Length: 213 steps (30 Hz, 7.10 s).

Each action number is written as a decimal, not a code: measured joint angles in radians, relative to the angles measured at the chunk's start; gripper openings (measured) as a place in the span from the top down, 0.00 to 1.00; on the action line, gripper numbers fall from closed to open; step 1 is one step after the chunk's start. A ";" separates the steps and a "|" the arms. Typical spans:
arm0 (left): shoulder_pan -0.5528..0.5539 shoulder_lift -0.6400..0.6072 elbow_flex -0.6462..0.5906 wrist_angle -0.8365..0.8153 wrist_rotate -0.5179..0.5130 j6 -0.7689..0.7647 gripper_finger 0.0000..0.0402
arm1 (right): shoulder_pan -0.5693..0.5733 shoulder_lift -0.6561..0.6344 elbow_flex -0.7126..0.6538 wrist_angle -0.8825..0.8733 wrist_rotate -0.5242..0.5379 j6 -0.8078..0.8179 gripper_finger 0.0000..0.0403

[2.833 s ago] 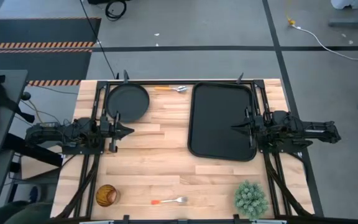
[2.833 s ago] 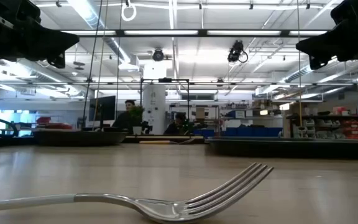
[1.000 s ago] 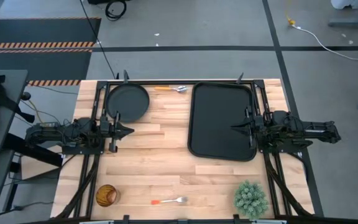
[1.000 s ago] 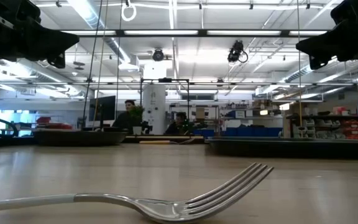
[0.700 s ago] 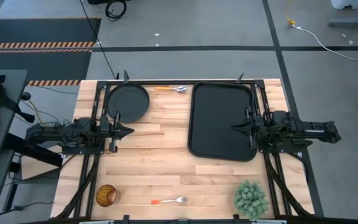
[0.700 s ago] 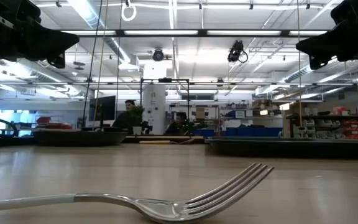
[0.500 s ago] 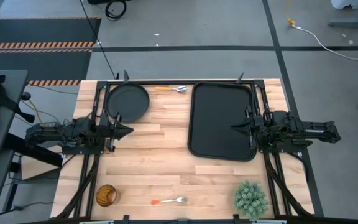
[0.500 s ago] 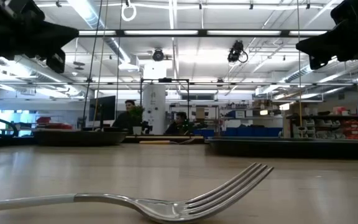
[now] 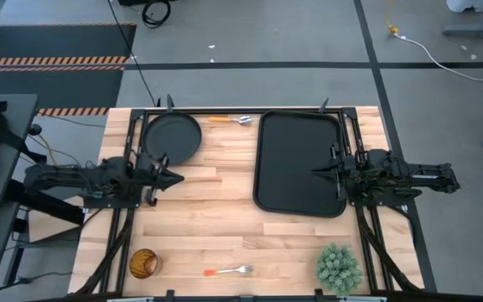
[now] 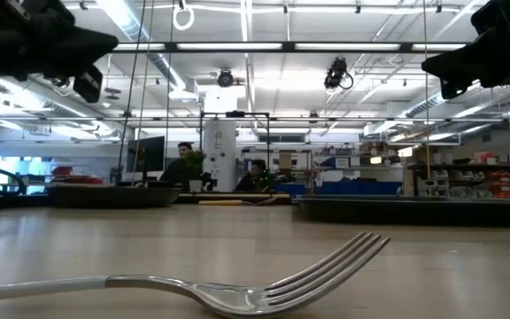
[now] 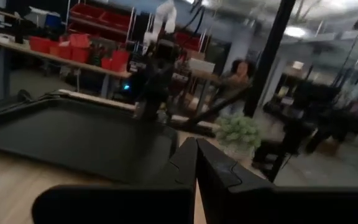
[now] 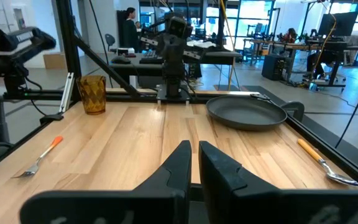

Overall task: Pick and place plate/cup/fork/spoon on tray
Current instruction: Move the black tray to the center of the table

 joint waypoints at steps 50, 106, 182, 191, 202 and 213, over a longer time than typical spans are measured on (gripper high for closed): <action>-0.153 1.932 1.268 -0.008 -0.215 0.323 0.43 | 0.000 0.000 0.000 0.000 0.000 0.000 0.91; -0.076 1.551 1.313 -1.230 0.141 0.912 0.87 | 0.000 0.000 0.000 0.016 0.000 0.000 0.91; -0.019 2.150 1.679 -0.140 -0.367 0.056 0.82 | 0.000 0.002 0.001 0.054 -0.004 0.000 0.91; -0.059 2.259 1.757 -0.139 -0.291 0.056 0.83 | 0.000 0.002 0.001 0.061 -0.003 0.000 0.91; -0.139 2.227 1.760 -0.334 -0.123 0.060 0.83 | 0.000 0.002 0.000 0.061 -0.004 0.000 0.91; -0.275 2.082 1.754 -0.827 0.002 -0.030 0.83 | 0.000 0.002 0.000 0.068 -0.001 0.000 0.91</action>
